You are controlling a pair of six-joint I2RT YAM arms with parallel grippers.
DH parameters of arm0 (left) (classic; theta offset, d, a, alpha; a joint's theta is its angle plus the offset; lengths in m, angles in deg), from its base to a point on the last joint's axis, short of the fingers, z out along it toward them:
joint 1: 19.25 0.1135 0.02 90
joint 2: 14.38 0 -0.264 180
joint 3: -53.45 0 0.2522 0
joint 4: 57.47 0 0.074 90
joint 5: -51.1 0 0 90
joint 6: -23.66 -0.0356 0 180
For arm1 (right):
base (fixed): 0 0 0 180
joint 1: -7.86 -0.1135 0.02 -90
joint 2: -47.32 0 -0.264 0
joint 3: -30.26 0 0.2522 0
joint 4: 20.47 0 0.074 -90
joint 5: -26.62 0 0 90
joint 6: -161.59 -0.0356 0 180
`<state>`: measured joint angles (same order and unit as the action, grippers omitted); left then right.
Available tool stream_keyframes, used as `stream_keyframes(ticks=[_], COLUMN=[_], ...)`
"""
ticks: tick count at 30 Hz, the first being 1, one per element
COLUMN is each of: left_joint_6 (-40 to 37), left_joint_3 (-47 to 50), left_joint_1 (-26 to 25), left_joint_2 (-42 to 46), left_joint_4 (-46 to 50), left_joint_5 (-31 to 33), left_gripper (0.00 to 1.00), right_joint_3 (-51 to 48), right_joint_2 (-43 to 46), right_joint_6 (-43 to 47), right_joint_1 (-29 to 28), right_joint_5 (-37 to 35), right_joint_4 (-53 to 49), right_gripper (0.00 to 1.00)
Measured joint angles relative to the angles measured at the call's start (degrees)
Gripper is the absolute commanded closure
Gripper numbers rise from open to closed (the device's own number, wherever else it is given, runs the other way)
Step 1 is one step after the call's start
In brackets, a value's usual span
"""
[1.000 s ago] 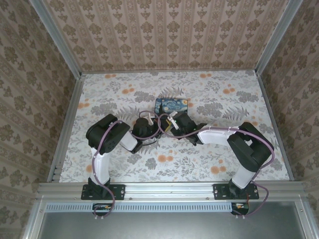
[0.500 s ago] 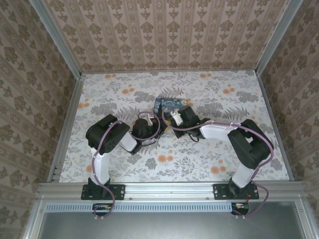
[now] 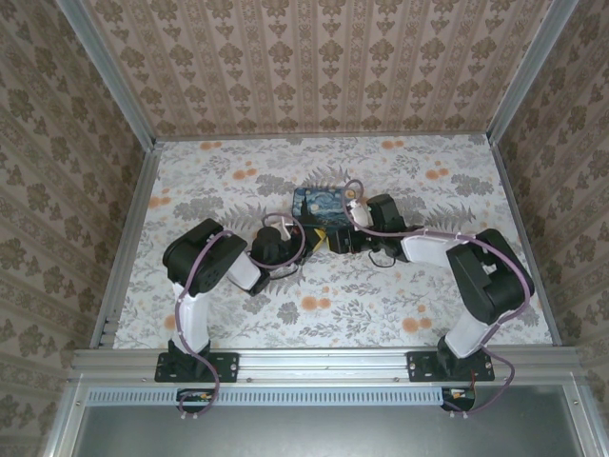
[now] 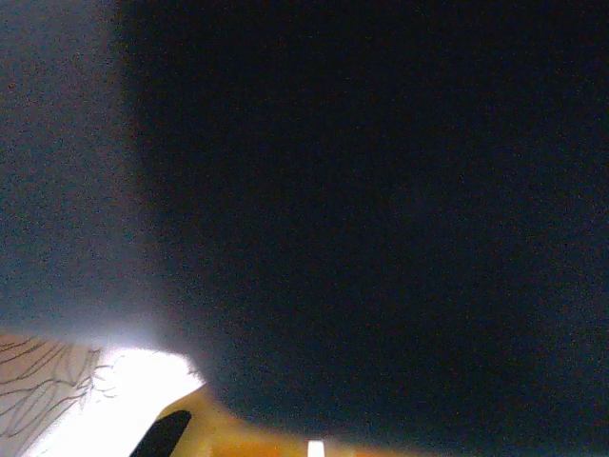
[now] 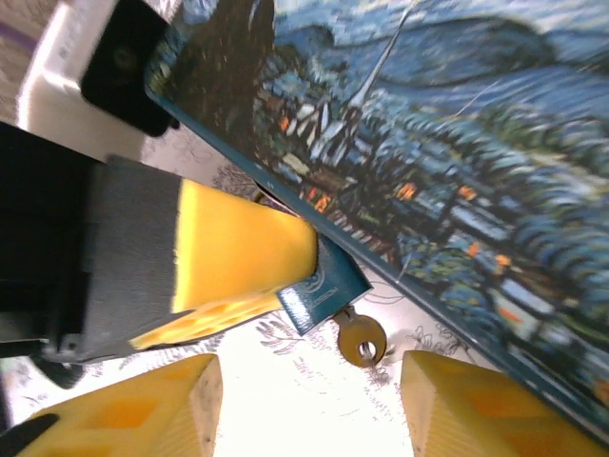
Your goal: Unlock the padlock with the key
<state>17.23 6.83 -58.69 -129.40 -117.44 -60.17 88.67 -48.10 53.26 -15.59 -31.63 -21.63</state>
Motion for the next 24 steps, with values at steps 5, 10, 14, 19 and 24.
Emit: stream_keyframes(ticks=[5,10,14,19,24], left_joint_6=[-0.52,-1.46,-1.88,-3.10,-5.42], left_joint_3=[0.52,1.88,2.34,3.98,5.11], left_joint_1=[0.02,-0.20,-0.22,-0.22,-0.07], left_joint_2=[0.00,0.00,1.09,4.48,10.34], left_joint_4=[0.13,0.48,0.02,2.05,7.48], left_joint_5=[0.00,-1.14,-1.62,-2.14,-2.14], left_gripper=[0.79,0.51,0.38,0.28,0.24], right_joint_3=[-1.77,-1.95,-1.95,-0.48,4.28], right_joint_2=[0.74,-1.25,-3.72,-5.57,-7.78], right_joint_6=[-3.30,-6.84,-9.42,-12.57,-14.95], right_joint_1=[0.68,0.96,1.44,2.43,4.04], right_joint_5=[0.48,0.44,0.42,0.42,0.39], right_joint_4=[2.71,7.02,9.90,11.76,13.07], right_gripper=[0.41,0.40,0.40,0.40,0.40])
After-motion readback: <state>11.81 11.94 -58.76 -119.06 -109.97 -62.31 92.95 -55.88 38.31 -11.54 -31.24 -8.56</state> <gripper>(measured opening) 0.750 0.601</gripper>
